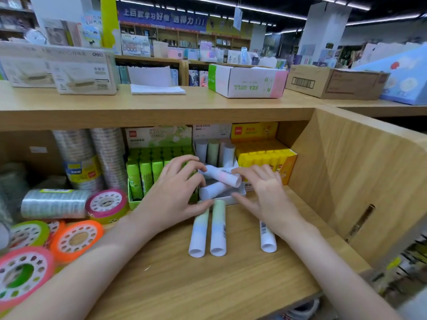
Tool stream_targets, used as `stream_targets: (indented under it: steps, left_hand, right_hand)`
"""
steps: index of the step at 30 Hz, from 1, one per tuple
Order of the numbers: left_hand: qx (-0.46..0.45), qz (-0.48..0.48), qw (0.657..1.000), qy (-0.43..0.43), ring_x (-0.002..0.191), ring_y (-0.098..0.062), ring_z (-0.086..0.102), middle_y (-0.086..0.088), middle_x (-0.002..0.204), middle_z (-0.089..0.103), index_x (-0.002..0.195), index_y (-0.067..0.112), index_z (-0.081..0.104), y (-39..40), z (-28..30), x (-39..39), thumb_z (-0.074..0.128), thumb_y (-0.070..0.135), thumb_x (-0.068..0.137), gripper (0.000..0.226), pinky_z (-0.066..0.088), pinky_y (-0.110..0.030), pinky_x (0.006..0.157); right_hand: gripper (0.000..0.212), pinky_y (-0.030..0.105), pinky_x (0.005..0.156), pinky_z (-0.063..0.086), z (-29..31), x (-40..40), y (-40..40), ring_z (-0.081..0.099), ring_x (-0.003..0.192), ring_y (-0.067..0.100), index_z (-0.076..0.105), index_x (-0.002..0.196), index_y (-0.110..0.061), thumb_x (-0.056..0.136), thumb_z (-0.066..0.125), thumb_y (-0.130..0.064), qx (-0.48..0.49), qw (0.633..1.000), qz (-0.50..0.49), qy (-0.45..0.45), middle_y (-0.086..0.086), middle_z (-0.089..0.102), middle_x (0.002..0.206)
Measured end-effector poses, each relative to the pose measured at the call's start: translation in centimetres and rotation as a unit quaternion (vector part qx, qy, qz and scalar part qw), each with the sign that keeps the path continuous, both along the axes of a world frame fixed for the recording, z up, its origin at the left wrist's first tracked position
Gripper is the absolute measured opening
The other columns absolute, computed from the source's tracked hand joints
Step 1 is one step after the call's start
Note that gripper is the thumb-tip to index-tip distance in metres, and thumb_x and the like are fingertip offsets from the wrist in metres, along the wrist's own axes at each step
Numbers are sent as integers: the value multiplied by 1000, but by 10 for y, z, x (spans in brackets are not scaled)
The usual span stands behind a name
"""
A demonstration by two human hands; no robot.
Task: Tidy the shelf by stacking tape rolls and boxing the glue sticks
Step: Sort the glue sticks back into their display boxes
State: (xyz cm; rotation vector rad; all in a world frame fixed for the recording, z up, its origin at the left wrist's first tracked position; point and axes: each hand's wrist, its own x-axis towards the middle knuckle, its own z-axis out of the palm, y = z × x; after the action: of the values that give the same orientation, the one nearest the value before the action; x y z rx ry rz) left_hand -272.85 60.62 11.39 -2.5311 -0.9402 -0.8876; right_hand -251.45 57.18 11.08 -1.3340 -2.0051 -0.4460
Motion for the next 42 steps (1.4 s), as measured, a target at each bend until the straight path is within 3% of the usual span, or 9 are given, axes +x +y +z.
stream_targets:
  steps: [8, 14, 17, 20, 26, 30, 34, 38, 42]
  left_hand:
    - [41, 60, 997, -31, 113, -24, 42, -3, 110, 58, 80, 17, 61, -4, 6, -6, 52, 61, 74, 45, 26, -41, 95]
    - [23, 104, 994, -17, 110, -27, 38, -8, 117, 56, 95, 18, 61, 0, 5, -10, 45, 70, 69, 61, 25, -39, 86]
    - [16, 108, 994, -5, 108, -26, 38, -8, 117, 55, 98, 18, 61, 1, 4, -11, 44, 71, 69, 62, 25, -38, 84]
    - [8, 98, 995, -1, 109, -25, 38, -6, 119, 54, 98, 20, 61, 3, 3, -11, 44, 70, 70, 59, 25, -37, 82]
    - [-7, 96, 995, 4, 111, -22, 37, -5, 123, 52, 99, 22, 60, 4, 3, -11, 41, 69, 74, 56, 28, -37, 84]
    - [-2, 95, 995, -5, 109, -21, 38, -5, 122, 53, 96, 21, 60, 5, 3, -10, 42, 60, 80, 46, 25, -36, 84]
    - [14, 99, 995, -2, 108, -22, 39, -6, 120, 54, 94, 20, 60, 6, 2, -10, 41, 56, 82, 42, 24, -34, 82]
    - [19, 98, 995, -4, 107, -22, 40, -7, 119, 54, 93, 19, 61, 6, 2, -10, 41, 54, 83, 41, 24, -35, 82]
    - [21, 99, 995, -5, 107, -22, 40, -7, 119, 54, 94, 19, 60, 6, 1, -10, 41, 54, 83, 41, 24, -35, 82]
  right_hand:
    - [30, 16, 76, 37, 31, -20, 22, 47, 94, 13, 61, 110, -12, 88, 50, -30, -30, 974, 69, 212, -2, 51, 100]
    - [10, 25, 55, 51, 42, -24, 32, 61, 60, 10, 52, 103, -14, 95, 49, -20, -45, 920, 124, 369, 3, 60, 74]
    - [7, 21, 57, 51, 40, -24, 31, 61, 63, 6, 53, 100, -17, 94, 51, -15, -55, 918, 157, 361, -2, 59, 76]
    - [7, 29, 63, 55, 38, -23, 29, 64, 71, 11, 56, 96, -15, 90, 57, -12, -54, 924, 157, 345, -3, 61, 83]
    - [11, 22, 57, 51, 56, -8, 23, 62, 62, 13, 55, 85, -17, 89, 58, -7, 1, 849, 152, 506, 2, 60, 77]
    - [15, 21, 59, 46, 58, -1, 12, 54, 62, 7, 51, 87, -24, 83, 63, -18, 86, 877, 102, 462, -8, 58, 77]
    - [5, 22, 59, 46, 43, -7, 5, 55, 64, 11, 59, 86, -12, 85, 62, -16, 100, 944, 71, 307, -1, 59, 76]
    - [13, 21, 57, 44, 36, -6, 7, 50, 63, 13, 58, 94, -12, 85, 65, -16, 37, 980, 73, 181, 0, 58, 80]
    - [30, 20, 60, 46, 25, -6, 8, 51, 67, 10, 53, 110, -16, 83, 66, -17, -43, 986, 72, 143, -5, 54, 85]
